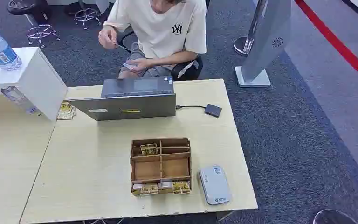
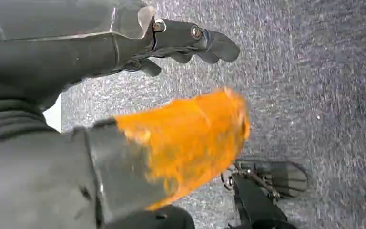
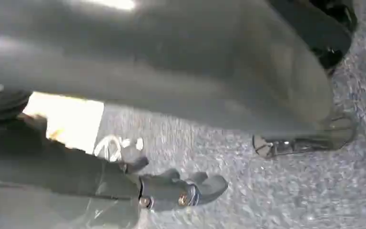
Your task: Pass the card to the sensor for recognition and then transmit it.
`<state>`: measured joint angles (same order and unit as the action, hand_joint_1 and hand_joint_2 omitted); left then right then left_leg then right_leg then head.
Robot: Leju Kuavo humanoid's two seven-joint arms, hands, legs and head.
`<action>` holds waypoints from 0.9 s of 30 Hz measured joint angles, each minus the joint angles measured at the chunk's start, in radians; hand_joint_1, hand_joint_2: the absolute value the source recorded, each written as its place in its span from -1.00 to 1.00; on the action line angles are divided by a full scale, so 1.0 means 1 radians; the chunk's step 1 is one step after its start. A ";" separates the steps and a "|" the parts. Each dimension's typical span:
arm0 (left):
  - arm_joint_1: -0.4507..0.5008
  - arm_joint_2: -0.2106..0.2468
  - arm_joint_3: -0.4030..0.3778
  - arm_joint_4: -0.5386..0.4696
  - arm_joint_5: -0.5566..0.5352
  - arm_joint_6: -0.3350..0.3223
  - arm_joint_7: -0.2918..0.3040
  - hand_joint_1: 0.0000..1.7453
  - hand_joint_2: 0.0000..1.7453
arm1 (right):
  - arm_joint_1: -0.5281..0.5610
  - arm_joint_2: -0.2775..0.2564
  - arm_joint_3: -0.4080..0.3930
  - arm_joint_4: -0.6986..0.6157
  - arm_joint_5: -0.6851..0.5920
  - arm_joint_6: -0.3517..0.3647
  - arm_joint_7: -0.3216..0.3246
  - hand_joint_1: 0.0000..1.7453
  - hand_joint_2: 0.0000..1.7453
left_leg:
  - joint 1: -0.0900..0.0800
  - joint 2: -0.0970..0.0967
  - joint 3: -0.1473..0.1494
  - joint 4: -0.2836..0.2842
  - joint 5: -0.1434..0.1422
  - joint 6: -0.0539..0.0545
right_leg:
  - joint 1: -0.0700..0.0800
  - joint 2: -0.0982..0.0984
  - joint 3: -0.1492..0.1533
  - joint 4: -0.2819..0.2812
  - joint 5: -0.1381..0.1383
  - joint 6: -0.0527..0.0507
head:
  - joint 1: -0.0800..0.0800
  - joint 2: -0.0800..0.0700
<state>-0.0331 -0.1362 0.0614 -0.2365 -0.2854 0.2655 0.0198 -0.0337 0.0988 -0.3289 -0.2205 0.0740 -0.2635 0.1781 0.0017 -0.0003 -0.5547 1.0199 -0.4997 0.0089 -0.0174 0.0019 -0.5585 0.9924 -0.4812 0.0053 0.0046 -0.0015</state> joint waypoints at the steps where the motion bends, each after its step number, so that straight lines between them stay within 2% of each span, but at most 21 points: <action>1: -0.001 0.000 0.002 0.002 -0.005 0.001 -0.004 -1.00 -1.00 | -0.002 0.000 -0.015 0.002 -0.008 -0.017 0.006 -1.00 -1.00 | 0.000 0.000 0.000 0.000 0.000 0.000 | 0.000 0.000 0.000 0.000 0.000 0.000 | 0.000 0.000; 5: -0.007 -0.001 0.008 0.009 -0.010 0.001 -0.019 -1.00 -1.00 | -0.007 -0.011 -0.072 0.003 -0.035 -0.091 0.006 -1.00 -1.00 | 0.000 0.000 0.000 0.000 0.000 0.000 | 0.000 0.000 0.000 0.000 0.000 0.000 | 0.000 0.000; 9: -0.007 0.000 0.021 0.010 -0.003 0.002 -0.026 -1.00 -1.00 | -0.011 -0.040 -0.126 0.003 -0.066 -0.162 -0.047 -1.00 -1.00 | -0.001 0.000 0.000 0.000 0.000 0.000 | -0.001 0.000 0.000 0.000 0.000 0.000 | 0.000 0.000; 11: -0.007 0.001 0.029 0.010 0.002 0.004 -0.026 -1.00 -1.00 | -0.012 -0.059 -0.158 0.002 -0.105 -0.209 -0.125 -1.00 -1.00 | -0.001 0.000 0.000 0.000 0.000 0.000 | -0.001 0.000 0.000 0.000 0.000 0.000 | 0.000 0.000; 14: -0.007 0.001 0.047 0.010 0.009 0.005 -0.026 -1.00 -1.00 | -0.016 -0.099 -0.239 -0.006 -0.166 -0.213 -0.265 -1.00 -1.00 | -0.002 0.000 0.000 0.000 0.000 0.000 | -0.002 0.000 0.000 0.000 0.000 0.000 | 0.000 0.000; 15: -0.007 0.001 0.051 0.010 0.010 0.005 -0.026 -1.00 -1.00 | -0.017 -0.108 -0.261 -0.010 -0.184 -0.196 -0.313 -1.00 -1.00 | -0.002 0.000 0.000 0.000 0.000 0.001 | -0.002 0.000 0.000 0.000 0.000 0.000 | 0.000 0.000; 18: -0.007 0.001 0.065 0.010 0.010 0.006 -0.028 -1.00 -1.00 | -0.018 -0.153 -0.331 -0.031 -0.232 -0.062 -0.532 -1.00 -1.00 | -0.002 0.000 0.000 0.001 -0.001 0.001 | -0.002 0.000 0.000 0.000 0.000 0.000 | 0.000 0.000; 22: -0.008 0.000 0.076 0.010 0.010 0.007 -0.032 -1.00 -1.00 | -0.039 -0.180 -0.401 -0.070 -0.231 0.015 -0.673 -1.00 -1.00 | -0.002 0.000 0.000 0.001 -0.001 0.001 | -0.002 0.000 0.000 0.000 0.000 0.000 | 0.001 0.000; 23: -0.008 0.000 0.079 0.010 0.008 0.007 -0.033 -1.00 -1.00 | -0.048 -0.183 -0.412 -0.087 -0.223 0.019 -0.704 -1.00 1.00 | -0.002 0.000 0.000 0.001 -0.001 0.001 | -0.002 0.000 0.000 0.000 0.000 0.000 | 0.000 0.000; 27: -0.011 -0.004 0.090 0.011 0.005 0.009 -0.039 -1.00 -1.00 | -0.079 -0.178 -0.433 -0.162 -0.179 0.014 -0.777 -1.00 1.00 | -0.002 0.001 0.001 0.001 -0.001 0.001 | -0.002 0.001 0.001 0.000 0.000 0.000 | 0.000 0.000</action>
<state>-0.0438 -0.1400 0.1511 -0.2251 -0.2800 0.2743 -0.0187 -0.1123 -0.0790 -0.7622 -0.3825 -0.1054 -0.2494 -0.5989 0.0000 0.0003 -0.5539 1.0205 -0.5003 0.0102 -0.0193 0.0027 -0.5578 0.9926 -0.4809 0.0058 0.0046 -0.0015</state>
